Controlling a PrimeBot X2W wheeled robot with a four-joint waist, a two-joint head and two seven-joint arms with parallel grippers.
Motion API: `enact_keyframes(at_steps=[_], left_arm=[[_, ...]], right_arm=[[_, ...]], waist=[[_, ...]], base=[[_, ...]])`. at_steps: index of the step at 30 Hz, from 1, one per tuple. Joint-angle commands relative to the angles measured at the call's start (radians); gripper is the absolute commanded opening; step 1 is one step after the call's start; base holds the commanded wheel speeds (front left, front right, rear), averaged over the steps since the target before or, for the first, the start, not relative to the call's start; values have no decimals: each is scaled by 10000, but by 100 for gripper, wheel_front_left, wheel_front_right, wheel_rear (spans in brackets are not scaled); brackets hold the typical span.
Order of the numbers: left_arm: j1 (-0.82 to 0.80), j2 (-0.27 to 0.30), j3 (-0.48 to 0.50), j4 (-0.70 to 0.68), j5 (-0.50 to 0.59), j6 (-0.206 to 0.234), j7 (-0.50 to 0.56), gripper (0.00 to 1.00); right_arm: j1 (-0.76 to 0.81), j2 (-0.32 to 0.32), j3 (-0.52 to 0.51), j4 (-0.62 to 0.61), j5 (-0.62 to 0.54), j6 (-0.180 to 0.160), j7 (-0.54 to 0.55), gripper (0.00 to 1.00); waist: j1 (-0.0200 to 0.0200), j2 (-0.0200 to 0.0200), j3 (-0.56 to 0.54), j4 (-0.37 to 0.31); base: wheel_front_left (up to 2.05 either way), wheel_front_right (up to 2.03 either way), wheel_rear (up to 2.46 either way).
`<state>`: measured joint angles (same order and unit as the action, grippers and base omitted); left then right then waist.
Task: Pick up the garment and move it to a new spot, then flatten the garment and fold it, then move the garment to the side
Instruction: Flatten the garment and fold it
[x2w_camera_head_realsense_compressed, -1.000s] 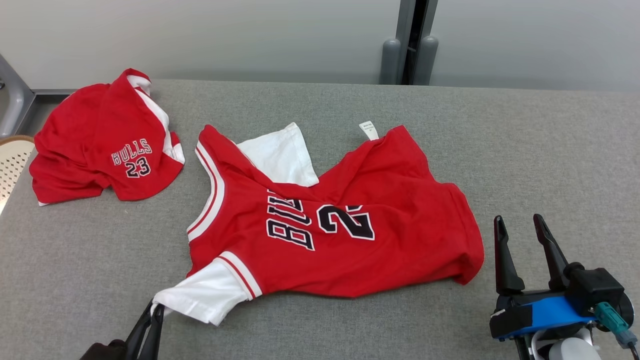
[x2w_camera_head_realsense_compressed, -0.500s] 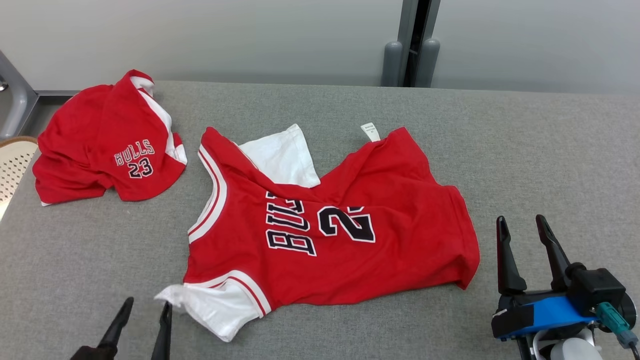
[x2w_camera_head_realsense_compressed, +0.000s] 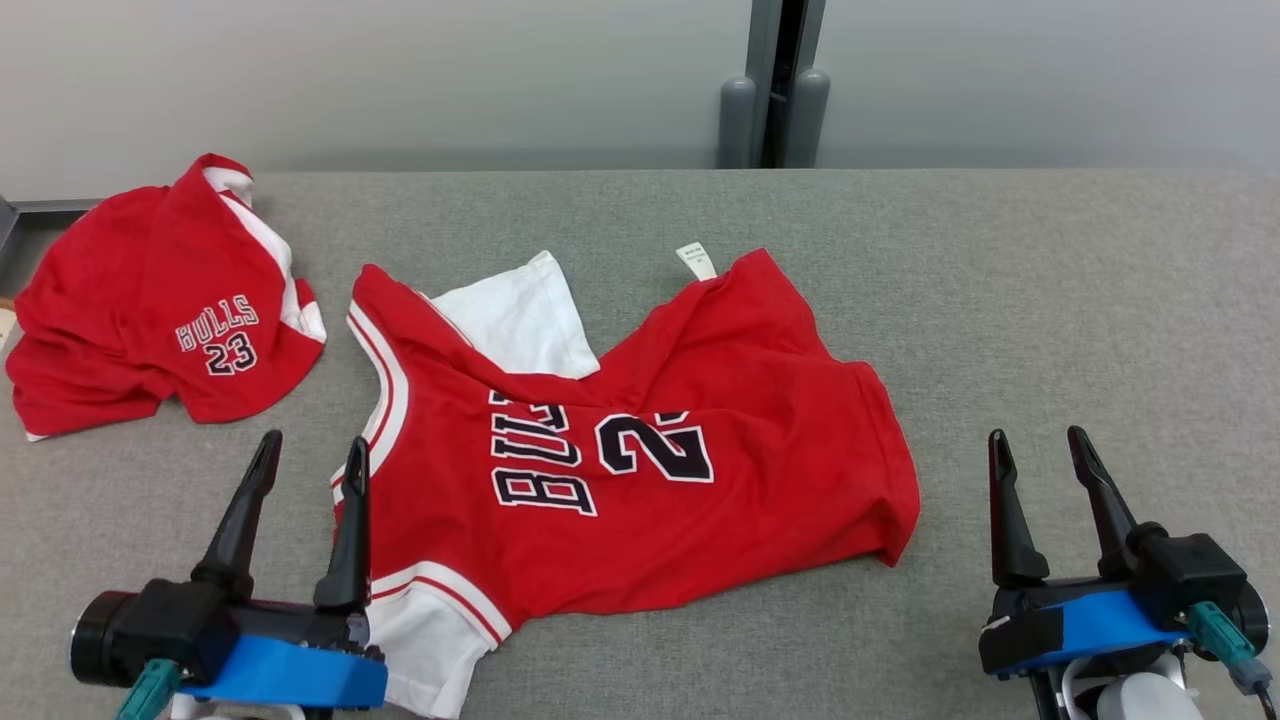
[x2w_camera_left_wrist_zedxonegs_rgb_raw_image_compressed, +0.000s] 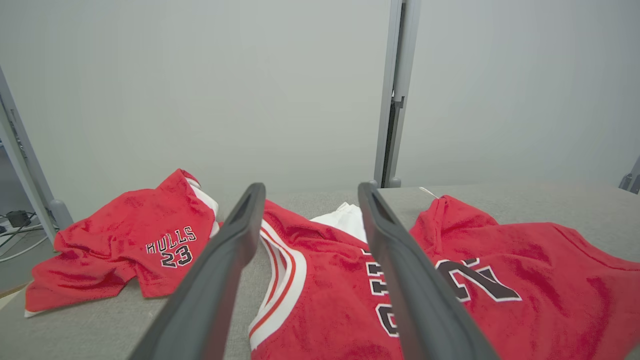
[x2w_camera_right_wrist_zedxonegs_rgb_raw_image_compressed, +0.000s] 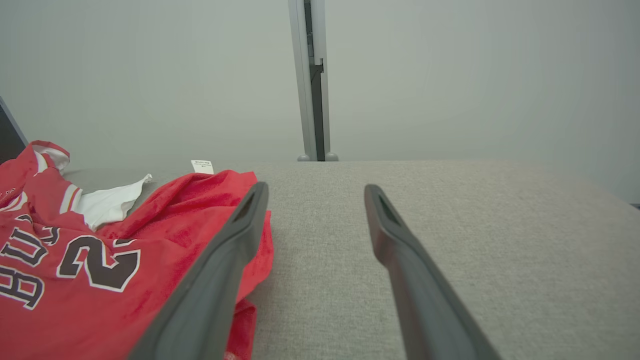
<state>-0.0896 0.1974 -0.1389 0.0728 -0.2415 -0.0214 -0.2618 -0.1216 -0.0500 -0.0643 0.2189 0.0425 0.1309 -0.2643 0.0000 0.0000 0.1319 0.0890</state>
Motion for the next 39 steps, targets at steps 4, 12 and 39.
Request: enact_keyframes(at_steps=[4,12,39], left_arm=[[-719,-446,448,335,108,-231,-39,100],[-1200,-909,1404,901,329,-417,-40,100],[-1325,-1418,2461,1472,1087,-956,-40,100]], right_arm=[[-192,-5,49,7,17,-3,-2,100],[-343,-4,135,-23,43,-3,-2,100],[-4,-571,2708,955,-520,-5,-2,100]], waist=[[0,0,163,-393],[0,0,406,-734],[0,0,772,-424]], base=[[0,0,0],[0,0,0],[0,0,0]])
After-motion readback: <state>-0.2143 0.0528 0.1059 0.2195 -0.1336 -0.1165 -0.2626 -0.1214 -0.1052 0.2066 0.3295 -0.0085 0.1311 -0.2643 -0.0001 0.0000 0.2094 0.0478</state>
